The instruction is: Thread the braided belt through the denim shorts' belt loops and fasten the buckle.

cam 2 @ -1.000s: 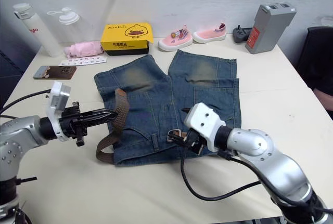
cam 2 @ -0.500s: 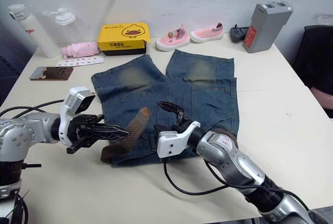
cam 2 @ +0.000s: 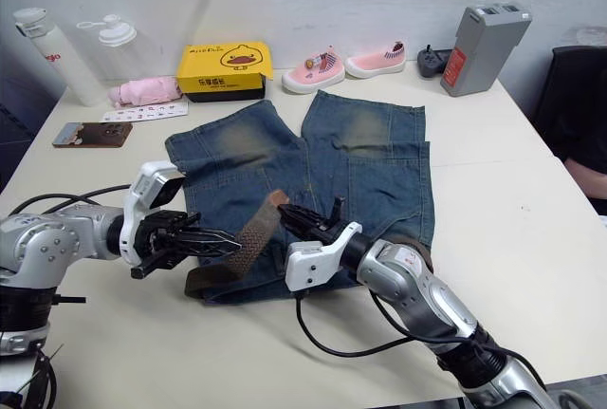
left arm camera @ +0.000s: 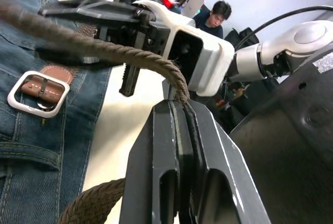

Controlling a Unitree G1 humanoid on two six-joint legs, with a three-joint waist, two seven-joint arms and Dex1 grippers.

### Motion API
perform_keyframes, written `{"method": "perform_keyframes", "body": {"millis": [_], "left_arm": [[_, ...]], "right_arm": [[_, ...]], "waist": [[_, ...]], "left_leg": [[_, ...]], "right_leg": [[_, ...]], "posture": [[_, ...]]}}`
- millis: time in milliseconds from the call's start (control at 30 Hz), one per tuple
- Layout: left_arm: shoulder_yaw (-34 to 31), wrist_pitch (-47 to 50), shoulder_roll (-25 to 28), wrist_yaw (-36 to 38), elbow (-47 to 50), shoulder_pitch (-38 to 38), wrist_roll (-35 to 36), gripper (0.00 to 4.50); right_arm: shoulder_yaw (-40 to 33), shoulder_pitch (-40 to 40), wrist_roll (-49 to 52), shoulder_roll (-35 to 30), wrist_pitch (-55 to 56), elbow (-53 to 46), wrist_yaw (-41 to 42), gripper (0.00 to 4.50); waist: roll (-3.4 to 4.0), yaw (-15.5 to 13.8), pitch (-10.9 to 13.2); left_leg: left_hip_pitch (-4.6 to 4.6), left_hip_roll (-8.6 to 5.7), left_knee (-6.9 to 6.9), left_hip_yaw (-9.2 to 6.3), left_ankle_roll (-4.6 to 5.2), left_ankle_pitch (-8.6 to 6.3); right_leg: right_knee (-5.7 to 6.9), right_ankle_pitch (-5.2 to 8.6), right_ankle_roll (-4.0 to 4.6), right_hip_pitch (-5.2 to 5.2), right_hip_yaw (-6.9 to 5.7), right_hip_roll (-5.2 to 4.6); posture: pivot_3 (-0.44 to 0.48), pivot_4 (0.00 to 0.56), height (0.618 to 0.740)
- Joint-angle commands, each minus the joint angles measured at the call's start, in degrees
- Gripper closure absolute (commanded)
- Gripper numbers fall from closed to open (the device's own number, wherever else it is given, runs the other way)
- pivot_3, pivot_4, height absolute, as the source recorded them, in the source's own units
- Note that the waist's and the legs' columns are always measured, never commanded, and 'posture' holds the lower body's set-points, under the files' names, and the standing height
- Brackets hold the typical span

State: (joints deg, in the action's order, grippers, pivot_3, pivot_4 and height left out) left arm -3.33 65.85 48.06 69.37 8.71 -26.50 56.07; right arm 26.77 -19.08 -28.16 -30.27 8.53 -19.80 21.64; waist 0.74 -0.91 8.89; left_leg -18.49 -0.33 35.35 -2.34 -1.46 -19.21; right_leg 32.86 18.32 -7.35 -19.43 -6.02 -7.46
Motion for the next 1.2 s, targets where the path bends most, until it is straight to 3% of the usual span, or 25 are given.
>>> {"method": "perform_keyframes", "body": {"millis": [33, 267, 300, 367, 500, 567, 767, 833, 967, 1067, 1200], "left_arm": [[0.0, -1.2, 1.5, 2.1, 0.6, -0.1, -0.4, 4.50], [0.3, -1.8, 2.1, 2.3, 0.5, 0.1, -1.5, 4.50], [0.3, -1.9, 2.4, 2.2, 0.3, 0.2, -1.9, 3.92], [0.2, -2.4, 3.0, 2.3, 0.1, 0.3, -2.7, 3.30], [-1.8, -6.4, 4.5, 1.0, -0.7, -1.1, -5.8, 1.62], [-3.7, -6.6, 4.7, -0.2, -1.2, -2.3, -5.5, 1.62], [-16.0, 9.1, 2.7, -11.7, 4.2, -5.1, 18.1, 1.62], [-16.2, 10.7, 2.8, -17.2, 7.3, 1.2, 30.6, 1.62], [-13.7, 7.2, 3.3, -31.5, 11.7, 19.3, 48.0, 1.62], [-10.3, 1.3, 2.5, -43.3, 9.2, 26.0, 55.7, 1.62], [-6.9, -3.7, -2.1, -51.4, 10.7, 28.2, 56.9, 1.62]], "right_arm": [[-2.0, 0.4, -0.4, 0.3, 1.1, -0.7, 0.6, 4.46], [-3.5, -0.2, -0.3, 0.4, 2.1, -0.3, 1.5, 4.46], [-3.8, -0.1, 0.0, 0.1, 1.9, -0.4, 2.3, 4.50], [-4.2, -0.1, 0.1, -0.2, 1.3, -0.7, 3.7, 4.50], [-5.0, -0.9, 0.0, -0.1, -6.5, -2.6, 9.8, 4.50], [-4.9, -1.5, -0.4, 0.1, -10.1, -3.8, 12.6, 4.50], [-3.5, -4.0, -4.7, 3.9, -17.9, -4.4, 14.2, 4.50], [-2.9, -4.6, -6.1, 5.2, -19.0, -3.1, 13.4, 4.50], [-2.8, -5.4, -8.3, 7.8, -21.2, -2.4, 11.8, 4.50], [-3.2, -5.8, -9.2, 8.5, -22.0, -3.2, 11.4, 4.50], [-3.4, -6.2, -10.1, 8.4, -21.2, -4.1, 11.1, 4.50]], "waist": [[0.00, 0.2, 0.0], [0.00, 0.8, 0.0], [0.00, 0.9, 0.0], [-0.01, 1.0, 0.0], [0.00, 0.9, 0.0], [-0.01, 0.9, 0.0], [-0.03, 1.0, 0.0], [-0.01, 1.1, 0.0], [0.07, 1.8, -0.1], [-0.04, 1.2, -0.1], [-0.04, 0.7, -0.1]], "left_leg": [[0.01, 0.00, 0.00, 0.00, 0.00, 0.00], [0.01, 0.00, 0.00, -0.02, 0.00, 0.00], [0.02, 0.00, 0.00, -0.02, 0.00, 0.00], [0.03, 0.00, 0.00, -0.02, 0.00, 0.00], [0.05, 0.01, 0.00, -0.02, 0.01, 0.00], [0.03, 0.02, 0.00, -0.02, 0.00, 0.00], [-0.01, 0.05, 0.05, -0.12, 0.02, 0.00], [0.08, 0.08, 0.05, -0.11, 0.04, 0.01], [0.27, 0.18, 0.00, -0.10, 0.07, 0.02], [0.27, 0.21, 0.07, -0.37, -0.03, -0.03], [0.23, 0.03, 0.08, -0.40, -0.06, -0.08]], "right_leg": [[0.01, 0.01, 0.01, -0.01, 0.00, 0.00], [0.07, 0.02, 0.03, 0.00, 0.00, -0.02], [0.07, 0.02, 0.03, 0.00, 0.00, -0.02], [0.08, 0.02, 0.04, 0.00, 0.00, -0.01], [0.11, 0.03, 0.06, 0.00, 0.00, 0.00], [0.11, 0.03, 0.06, 0.00, -0.01, 0.00], [0.15, 0.03, 0.06, -0.04, -0.02, -0.04], [0.21, 0.03, 0.06, 0.01, 0.02, -0.07], [0.38, 0.05, 0.09, -0.04, 0.25, -0.10], [0.49, 0.11, 0.19, -0.04, 0.51, -0.14], [0.44, 0.11, 0.20, -0.04, 0.75, -0.22]], "posture": [[0.000, 0.150, 0.712], [0.000, 0.150, 0.712], [0.000, 0.150, 0.712], [0.000, 0.150, 0.712], [0.000, 0.150, 0.712], [0.000, 0.150, 0.712], [0.000, 0.150, 0.712], [0.000, 0.150, 0.712], [0.000, 0.150, 0.712], [0.000, 0.150, 0.712], [0.000, 0.150, 0.712]]}}
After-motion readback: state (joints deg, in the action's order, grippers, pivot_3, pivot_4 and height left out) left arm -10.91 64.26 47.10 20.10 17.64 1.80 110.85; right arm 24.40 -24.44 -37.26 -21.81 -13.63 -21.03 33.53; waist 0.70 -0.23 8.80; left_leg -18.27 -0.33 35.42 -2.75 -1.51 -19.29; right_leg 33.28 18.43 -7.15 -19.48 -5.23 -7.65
